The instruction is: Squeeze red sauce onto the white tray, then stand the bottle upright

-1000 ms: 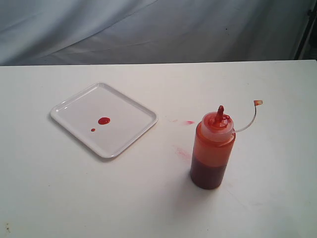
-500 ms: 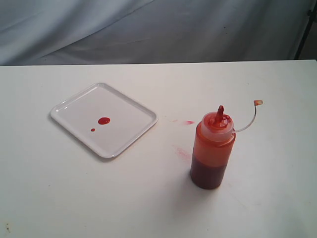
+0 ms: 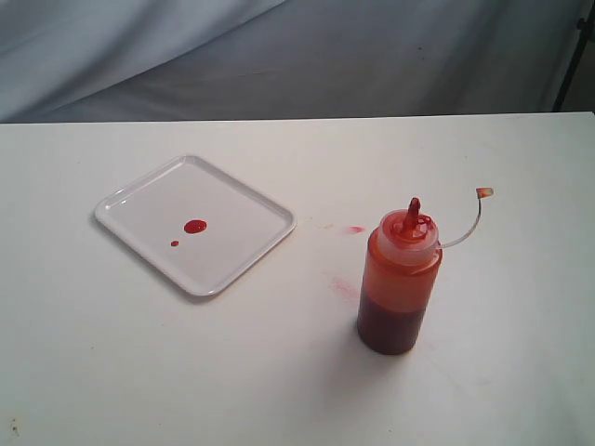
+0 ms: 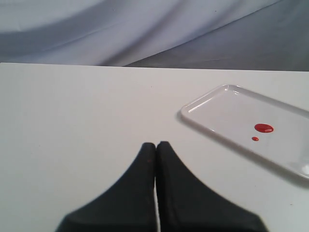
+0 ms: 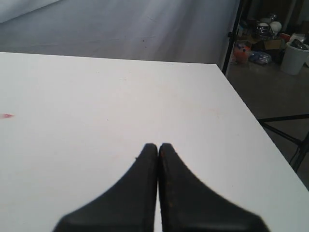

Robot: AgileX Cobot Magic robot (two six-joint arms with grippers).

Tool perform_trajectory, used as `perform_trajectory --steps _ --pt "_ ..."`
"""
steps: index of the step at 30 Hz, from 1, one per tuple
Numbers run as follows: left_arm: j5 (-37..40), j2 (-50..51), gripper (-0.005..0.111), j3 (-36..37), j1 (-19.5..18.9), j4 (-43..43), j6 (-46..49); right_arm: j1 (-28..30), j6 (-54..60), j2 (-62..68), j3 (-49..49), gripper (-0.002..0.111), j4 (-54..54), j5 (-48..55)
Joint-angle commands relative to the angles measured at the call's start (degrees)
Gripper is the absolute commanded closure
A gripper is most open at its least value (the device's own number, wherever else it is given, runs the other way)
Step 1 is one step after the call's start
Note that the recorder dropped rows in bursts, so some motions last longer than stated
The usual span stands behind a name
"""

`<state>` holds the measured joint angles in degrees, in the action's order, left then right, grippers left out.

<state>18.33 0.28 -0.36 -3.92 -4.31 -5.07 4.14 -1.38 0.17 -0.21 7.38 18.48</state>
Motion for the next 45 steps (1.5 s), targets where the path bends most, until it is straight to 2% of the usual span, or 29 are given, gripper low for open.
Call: perform_trajectory --steps 1,29,37,45 --pt "-0.31 -0.28 0.107 0.36 -0.14 0.36 0.00 0.48 0.52 -0.17 0.21 0.108 -0.46 0.19" --pt "-0.31 -0.28 0.107 0.36 -0.14 0.36 0.00 0.34 -1.73 -0.17 0.21 0.108 -3.98 1.09" --pt "-0.31 -0.28 0.107 0.36 -0.14 0.36 0.00 -2.34 -1.73 -0.17 0.21 0.108 -3.98 1.09" --pt "-0.31 -0.28 0.107 0.36 -0.14 0.36 0.00 -1.23 -1.73 -0.17 0.21 0.108 -3.98 1.09"
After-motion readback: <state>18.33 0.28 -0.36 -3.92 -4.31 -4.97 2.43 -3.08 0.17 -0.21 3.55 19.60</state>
